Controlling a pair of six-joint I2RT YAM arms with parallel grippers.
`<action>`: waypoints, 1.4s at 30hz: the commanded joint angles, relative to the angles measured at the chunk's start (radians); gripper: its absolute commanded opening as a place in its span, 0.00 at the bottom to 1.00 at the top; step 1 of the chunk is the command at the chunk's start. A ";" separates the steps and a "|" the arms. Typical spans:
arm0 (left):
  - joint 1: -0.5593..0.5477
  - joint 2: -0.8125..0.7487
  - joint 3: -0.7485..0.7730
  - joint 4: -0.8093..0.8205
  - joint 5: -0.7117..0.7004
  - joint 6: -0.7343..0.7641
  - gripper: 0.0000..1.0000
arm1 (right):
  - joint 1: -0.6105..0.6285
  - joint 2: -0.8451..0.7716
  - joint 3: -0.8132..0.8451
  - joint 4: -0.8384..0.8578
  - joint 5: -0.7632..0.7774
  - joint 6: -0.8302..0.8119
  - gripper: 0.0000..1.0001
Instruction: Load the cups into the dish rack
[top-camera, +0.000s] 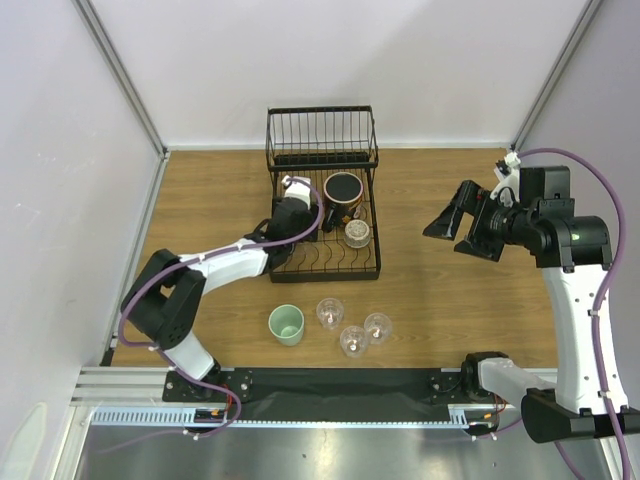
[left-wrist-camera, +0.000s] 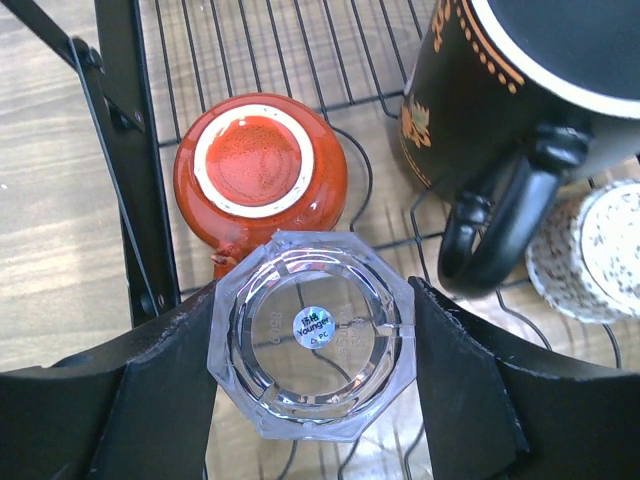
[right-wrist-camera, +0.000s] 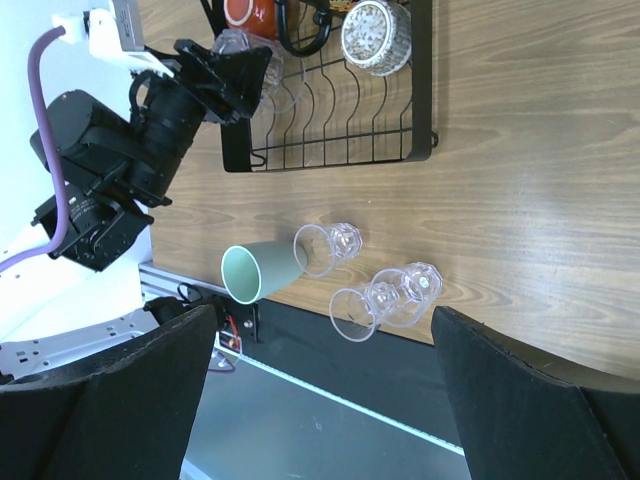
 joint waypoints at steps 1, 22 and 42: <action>0.019 0.023 0.059 0.042 -0.012 0.035 0.00 | -0.002 0.002 0.034 -0.001 0.003 -0.016 0.96; 0.043 0.066 0.102 -0.038 -0.018 0.020 0.18 | -0.002 0.001 -0.013 0.023 -0.013 -0.013 0.96; 0.029 -0.060 -0.015 -0.024 -0.005 -0.001 0.96 | -0.002 -0.025 -0.070 0.060 -0.056 -0.009 0.96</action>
